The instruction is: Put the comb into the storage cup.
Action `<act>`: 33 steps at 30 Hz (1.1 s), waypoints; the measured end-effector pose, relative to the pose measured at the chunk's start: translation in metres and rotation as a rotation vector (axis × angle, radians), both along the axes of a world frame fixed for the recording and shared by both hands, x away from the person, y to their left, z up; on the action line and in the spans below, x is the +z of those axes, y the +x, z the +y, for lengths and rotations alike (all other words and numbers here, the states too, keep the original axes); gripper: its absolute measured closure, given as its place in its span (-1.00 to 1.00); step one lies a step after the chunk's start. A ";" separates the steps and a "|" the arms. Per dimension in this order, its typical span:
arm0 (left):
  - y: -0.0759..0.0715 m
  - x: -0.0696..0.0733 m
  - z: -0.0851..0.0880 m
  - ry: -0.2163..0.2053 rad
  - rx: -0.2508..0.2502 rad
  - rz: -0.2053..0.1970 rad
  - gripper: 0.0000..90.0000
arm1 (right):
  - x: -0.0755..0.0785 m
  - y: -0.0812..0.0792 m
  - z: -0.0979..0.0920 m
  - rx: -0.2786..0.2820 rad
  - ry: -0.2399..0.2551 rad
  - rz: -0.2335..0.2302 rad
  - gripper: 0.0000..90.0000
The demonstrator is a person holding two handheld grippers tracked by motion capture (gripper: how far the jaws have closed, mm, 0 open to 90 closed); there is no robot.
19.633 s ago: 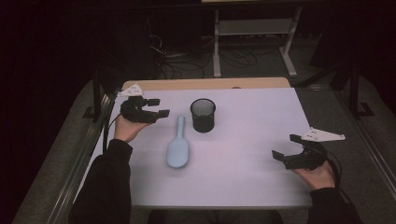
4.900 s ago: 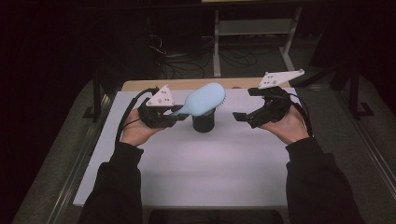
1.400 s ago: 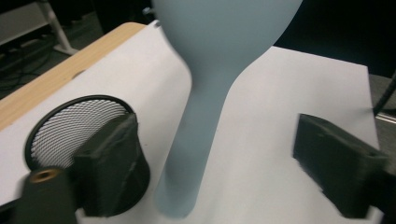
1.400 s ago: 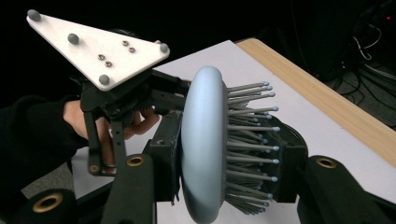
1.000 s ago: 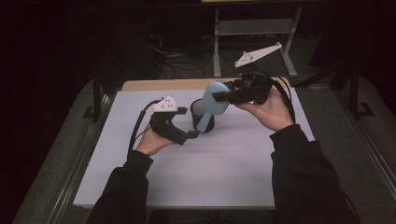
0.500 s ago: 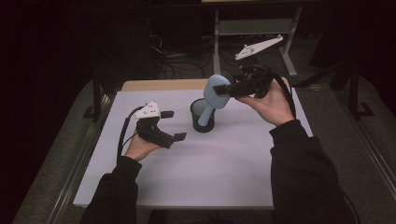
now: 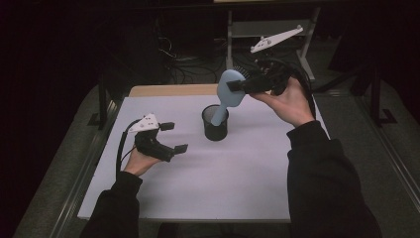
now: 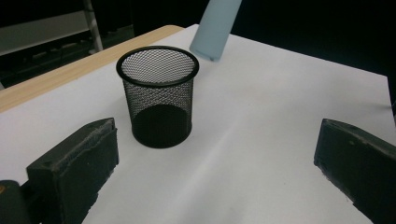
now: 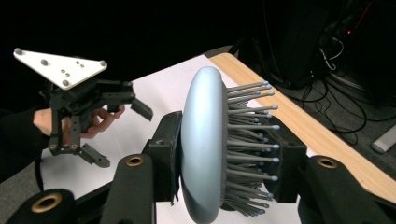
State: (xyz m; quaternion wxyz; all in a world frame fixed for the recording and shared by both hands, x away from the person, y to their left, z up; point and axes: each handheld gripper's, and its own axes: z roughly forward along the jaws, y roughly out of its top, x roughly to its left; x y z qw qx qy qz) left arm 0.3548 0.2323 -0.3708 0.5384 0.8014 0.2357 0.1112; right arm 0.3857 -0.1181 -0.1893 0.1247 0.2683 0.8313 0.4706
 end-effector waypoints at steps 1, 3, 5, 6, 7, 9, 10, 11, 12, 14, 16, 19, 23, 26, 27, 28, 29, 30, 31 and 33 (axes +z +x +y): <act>-0.001 -0.001 0.002 -0.003 0.002 -0.001 -1.00 | 0.001 0.001 0.000 -0.002 0.001 -0.003 0.19; -0.002 -0.003 0.005 -0.008 0.008 0.002 -1.00 | 0.003 0.003 -0.001 -0.009 0.004 -0.003 0.19; -0.003 -0.004 0.008 -0.009 0.012 0.001 -1.00 | 0.004 0.006 0.000 -0.012 0.004 -0.005 0.19; -0.003 -0.005 0.010 -0.015 0.014 0.002 -1.00 | 0.005 0.007 0.000 -0.014 0.003 -0.004 0.19; -0.004 -0.006 0.012 -0.016 0.016 0.003 -1.00 | 0.005 0.008 0.001 -0.017 0.001 -0.005 0.19; -0.006 -0.009 0.015 -0.018 0.021 0.001 -1.00 | 0.006 0.010 0.002 -0.018 -0.004 -0.011 0.19; -0.006 -0.010 0.017 -0.021 0.023 0.001 -1.00 | 0.006 0.011 0.002 -0.019 -0.005 -0.012 0.19; -0.007 -0.011 0.019 -0.025 0.026 0.001 -1.00 | 0.006 0.012 0.002 -0.024 -0.002 -0.011 0.19; -0.007 -0.012 0.021 -0.026 0.030 0.004 -1.00 | 0.006 0.013 0.002 -0.029 -0.001 -0.013 0.19; -0.009 -0.014 0.024 -0.031 0.036 0.002 -1.00 | 0.007 0.015 0.001 -0.036 0.002 -0.018 0.19; -0.010 -0.016 0.028 -0.039 0.044 0.000 -1.00 | 0.007 0.017 0.000 -0.045 0.005 -0.019 0.19; -0.011 -0.018 0.032 -0.045 0.055 0.001 -1.00 | 0.005 0.020 -0.001 -0.053 0.010 -0.019 0.19; -0.012 -0.022 0.038 -0.044 0.068 0.007 -1.00 | 0.001 0.025 0.002 -0.053 0.003 -0.015 0.19; -0.012 -0.024 0.043 -0.053 0.079 0.006 -1.00 | -0.003 0.029 0.006 -0.055 0.000 -0.014 0.19; -0.012 -0.024 0.044 -0.056 0.083 0.006 -1.00 | -0.005 0.031 0.007 -0.051 0.001 -0.010 0.19; -0.013 -0.025 0.045 -0.057 0.085 0.008 -1.00 | -0.006 0.033 0.009 -0.048 0.002 -0.004 0.19; -0.013 -0.026 0.046 -0.058 0.086 0.007 -1.00 | -0.008 0.034 0.010 -0.050 0.002 0.000 0.19; -0.013 -0.027 0.047 -0.061 0.086 0.007 -1.00 | -0.010 0.036 0.012 -0.056 0.001 -0.002 0.19; -0.013 -0.028 0.048 -0.061 0.088 0.008 -1.00 | -0.012 0.037 0.013 -0.057 -0.001 -0.005 0.19; -0.014 -0.030 0.050 -0.061 0.089 0.006 -1.00 | -0.015 0.041 0.016 -0.060 -0.003 0.001 0.19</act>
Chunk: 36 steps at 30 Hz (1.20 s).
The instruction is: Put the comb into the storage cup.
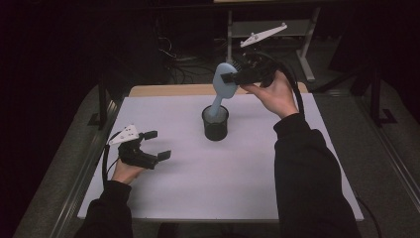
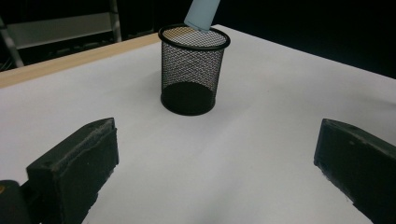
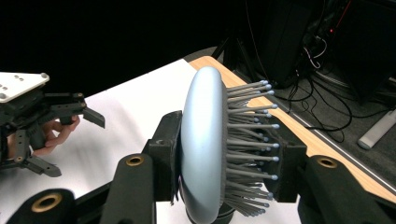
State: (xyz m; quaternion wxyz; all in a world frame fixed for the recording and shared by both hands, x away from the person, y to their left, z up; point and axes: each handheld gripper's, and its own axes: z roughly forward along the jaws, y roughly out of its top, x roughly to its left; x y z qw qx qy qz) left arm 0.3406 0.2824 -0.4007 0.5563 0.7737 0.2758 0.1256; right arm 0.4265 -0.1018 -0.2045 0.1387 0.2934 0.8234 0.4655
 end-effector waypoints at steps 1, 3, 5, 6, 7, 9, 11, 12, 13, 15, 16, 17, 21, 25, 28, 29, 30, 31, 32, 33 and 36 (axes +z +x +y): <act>0.000 -0.001 0.001 0.005 0.002 0.005 -1.00 | -0.001 0.001 0.001 0.000 -0.001 0.000 0.19; 0.000 -0.002 0.003 0.000 0.012 0.005 -1.00 | -0.004 0.004 0.003 -0.001 -0.006 0.002 0.19; -0.001 -0.003 0.005 -0.005 0.018 0.004 -1.00 | -0.008 0.006 0.004 -0.009 -0.007 0.008 0.19; -0.001 -0.003 0.006 -0.005 0.021 0.005 -1.00 | -0.010 0.007 0.004 -0.011 -0.006 0.008 0.19; -0.001 -0.004 0.007 -0.008 0.024 0.003 -1.00 | -0.011 0.009 0.004 -0.015 0.000 0.008 0.19; -0.002 -0.004 0.008 -0.014 0.025 0.002 -1.00 | -0.015 0.011 0.002 -0.021 0.023 0.014 0.19; -0.003 -0.005 0.008 -0.016 0.028 -0.005 -1.00 | -0.019 0.014 0.001 -0.027 0.036 0.018 0.19; -0.004 -0.006 0.009 -0.018 0.027 -0.006 -1.00 | -0.021 0.015 0.001 -0.031 0.034 0.019 0.19; -0.004 -0.006 0.009 -0.020 0.026 -0.008 -1.00 | -0.022 0.015 0.001 -0.038 0.033 0.021 0.19; -0.006 -0.007 0.009 -0.021 0.025 -0.009 -1.00 | -0.025 0.017 0.000 -0.047 0.031 0.023 0.19; -0.006 -0.007 0.009 -0.026 0.025 -0.011 -1.00 | -0.026 0.018 -0.002 -0.051 0.036 0.028 0.19; -0.007 -0.007 0.010 -0.030 0.026 -0.013 -1.00 | -0.028 0.019 -0.003 -0.053 0.041 0.031 0.19; -0.007 -0.008 0.012 -0.028 0.032 -0.009 -1.00 | -0.036 0.022 -0.007 -0.071 0.055 0.036 0.19; -0.008 -0.009 0.011 -0.029 0.031 -0.014 -1.00 | -0.044 0.026 -0.009 -0.084 0.057 0.049 0.19; -0.009 -0.012 0.011 -0.017 0.030 -0.007 -1.00 | -0.050 0.029 -0.009 -0.091 0.059 0.055 0.19; -0.009 -0.013 0.012 -0.018 0.030 -0.007 -1.00 | -0.052 0.030 -0.009 -0.093 0.063 0.058 0.19; -0.009 -0.013 0.012 -0.020 0.032 -0.006 -1.00 | -0.054 0.030 -0.009 -0.091 0.066 0.060 0.19; -0.009 -0.013 0.012 -0.023 0.035 -0.008 -1.00 | -0.056 0.031 -0.009 -0.089 0.072 0.062 0.19; -0.010 -0.013 0.013 -0.025 0.037 -0.009 -1.00 | -0.058 0.031 -0.008 -0.089 0.075 0.064 0.19; -0.010 -0.012 0.013 -0.026 0.038 -0.010 -1.00 | -0.060 0.032 -0.007 -0.090 0.071 0.066 0.19; -0.010 -0.013 0.013 -0.024 0.037 -0.011 -1.00 | -0.066 0.034 -0.003 -0.090 0.065 0.074 0.19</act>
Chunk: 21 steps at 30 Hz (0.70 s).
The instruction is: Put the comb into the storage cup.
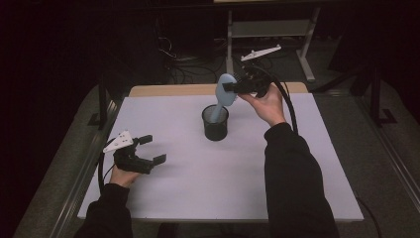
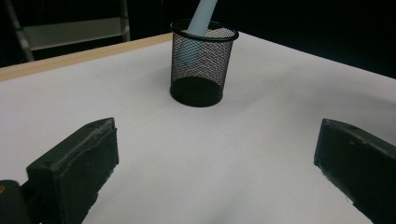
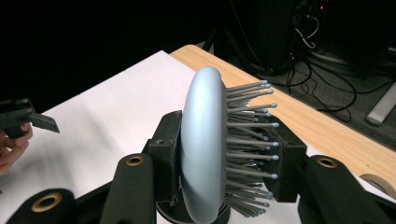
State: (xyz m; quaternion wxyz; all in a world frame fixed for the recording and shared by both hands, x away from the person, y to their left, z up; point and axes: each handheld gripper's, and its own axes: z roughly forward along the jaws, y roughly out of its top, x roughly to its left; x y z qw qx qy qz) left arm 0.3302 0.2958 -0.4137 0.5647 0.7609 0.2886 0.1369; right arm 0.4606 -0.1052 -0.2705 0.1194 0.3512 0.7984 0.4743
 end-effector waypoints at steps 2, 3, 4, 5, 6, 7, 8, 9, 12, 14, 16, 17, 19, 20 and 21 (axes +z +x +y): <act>0.000 -0.001 0.000 0.001 0.001 0.004 -1.00 | -0.004 0.001 0.002 0.002 0.002 0.008 0.19; 0.000 -0.002 0.000 0.001 0.003 0.008 -1.00 | -0.005 0.002 0.002 0.002 0.003 0.012 0.19; 0.001 -0.003 0.001 0.003 0.004 0.010 -1.00 | -0.007 0.002 0.003 -0.001 0.006 0.016 0.19; 0.001 -0.003 0.001 0.002 0.008 0.013 -1.00 | -0.009 0.002 0.005 -0.002 0.009 0.021 0.19; 0.001 -0.004 0.002 0.003 0.011 0.016 -1.00 | -0.010 0.002 0.006 0.000 0.006 0.023 0.19; 0.001 -0.004 0.002 0.004 0.013 0.016 -1.00 | -0.011 0.002 0.008 0.001 0.002 0.024 0.18; 0.001 -0.005 0.002 0.003 0.012 0.017 -1.00 | -0.012 0.003 0.010 0.002 -0.003 0.023 0.18; 0.001 -0.005 0.002 0.003 0.012 0.017 -1.00 | -0.013 0.003 0.011 0.001 -0.006 0.025 0.18; 0.001 -0.004 0.003 -0.007 0.016 0.013 -1.00 | -0.015 0.004 0.012 -0.001 -0.011 0.030 0.18; 0.001 -0.003 0.004 -0.013 0.020 0.006 -1.00 | -0.016 0.005 0.013 -0.008 -0.013 0.038 0.18; 0.001 -0.003 0.005 -0.023 0.024 0.006 -1.00 | -0.019 0.007 0.012 -0.015 -0.006 0.045 0.18; 0.001 -0.003 0.005 -0.024 0.027 0.006 -1.00 | -0.020 0.007 0.012 -0.018 -0.001 0.052 0.17; 0.001 -0.003 0.006 -0.027 0.028 0.005 -1.00 | -0.024 0.009 0.012 -0.023 0.001 0.064 0.17; 0.001 -0.003 0.006 -0.026 0.028 0.005 -1.00 | -0.025 0.010 0.013 -0.023 -0.001 0.070 0.17; 0.001 -0.003 0.006 -0.027 0.029 0.004 -1.00 | -0.027 0.010 0.012 -0.030 0.019 0.071 0.16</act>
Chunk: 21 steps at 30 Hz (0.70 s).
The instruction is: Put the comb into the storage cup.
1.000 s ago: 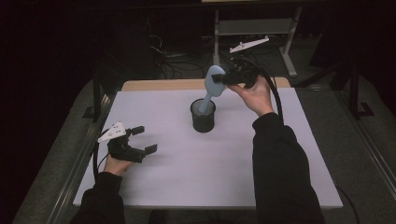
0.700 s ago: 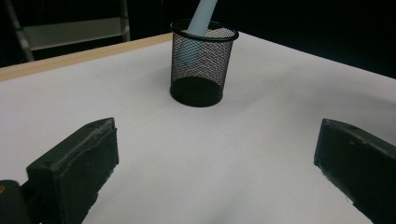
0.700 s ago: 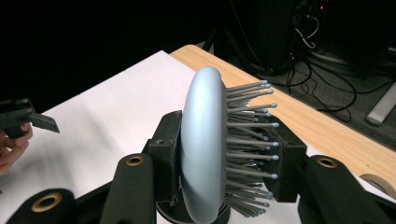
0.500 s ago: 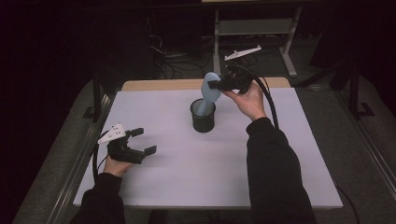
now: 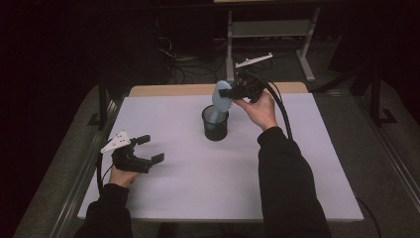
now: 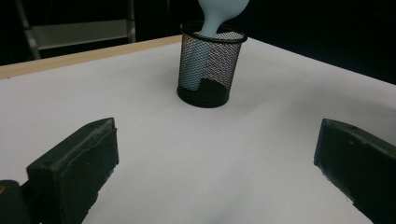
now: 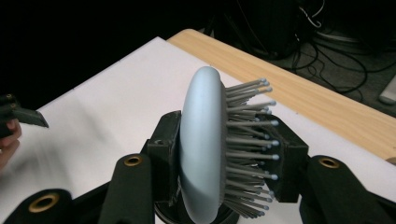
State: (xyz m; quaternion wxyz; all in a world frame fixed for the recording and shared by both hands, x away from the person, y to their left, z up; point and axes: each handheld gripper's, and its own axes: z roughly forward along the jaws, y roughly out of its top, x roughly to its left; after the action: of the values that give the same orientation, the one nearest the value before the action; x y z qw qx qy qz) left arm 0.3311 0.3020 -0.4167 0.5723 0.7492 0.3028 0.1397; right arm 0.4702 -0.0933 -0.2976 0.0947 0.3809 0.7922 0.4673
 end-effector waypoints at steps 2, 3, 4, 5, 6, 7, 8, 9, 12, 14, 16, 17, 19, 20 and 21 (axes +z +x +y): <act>0.000 0.001 0.000 -0.006 0.006 -0.006 -1.00 | -0.004 0.000 -0.002 -0.022 0.031 0.000 0.16; -0.001 0.001 0.001 -0.007 0.008 -0.009 -1.00 | -0.005 0.000 -0.004 -0.032 0.046 0.002 0.16; -0.001 0.001 0.001 -0.011 0.011 -0.010 -1.00 | -0.006 -0.001 -0.005 -0.042 0.056 0.006 0.15; -0.001 0.001 0.001 -0.012 0.014 -0.011 -1.00 | -0.007 -0.001 -0.007 -0.047 0.063 0.010 0.15; -0.001 0.001 0.002 -0.013 0.017 -0.012 -1.00 | -0.008 -0.001 -0.009 -0.052 0.069 0.015 0.15; -0.001 0.001 0.002 -0.013 0.018 -0.012 -1.00 | -0.008 -0.001 -0.011 -0.053 0.068 0.018 0.14; -0.001 0.001 0.002 -0.013 0.019 -0.012 -1.00 | -0.009 -0.002 -0.013 -0.055 0.070 0.022 0.14; -0.001 0.001 0.002 -0.013 0.020 -0.011 -1.00 | -0.009 -0.002 -0.014 -0.055 0.073 0.026 0.13; 0.000 0.000 0.002 -0.010 0.020 -0.009 -1.00 | -0.011 -0.005 -0.020 -0.058 0.082 0.035 0.12; 0.000 0.000 0.002 -0.009 0.021 -0.007 -1.00 | -0.013 -0.007 -0.024 -0.060 0.089 0.038 0.10; 0.000 0.000 0.001 -0.008 0.021 -0.005 -1.00 | -0.016 -0.009 -0.027 -0.069 0.094 0.034 0.09; -0.001 0.000 0.001 -0.008 0.022 -0.005 -1.00 | -0.017 -0.010 -0.029 -0.073 0.101 0.034 0.08; -0.001 0.000 0.001 -0.007 0.022 -0.006 -1.00 | -0.020 -0.011 -0.033 -0.078 0.119 0.043 0.06; -0.001 0.000 0.001 -0.006 0.023 -0.006 -1.00 | -0.022 -0.012 -0.035 -0.079 0.128 0.048 0.05; -0.001 0.000 0.001 -0.005 0.022 -0.006 -1.00 | -0.024 -0.013 -0.037 -0.079 0.132 0.049 0.03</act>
State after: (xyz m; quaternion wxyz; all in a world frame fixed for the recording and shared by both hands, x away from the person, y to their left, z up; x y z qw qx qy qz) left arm 0.3303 0.3031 -0.4169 0.5736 0.7438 0.3098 0.1475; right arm 0.4574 -0.1299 -0.3212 0.0685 0.4285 0.7462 0.5049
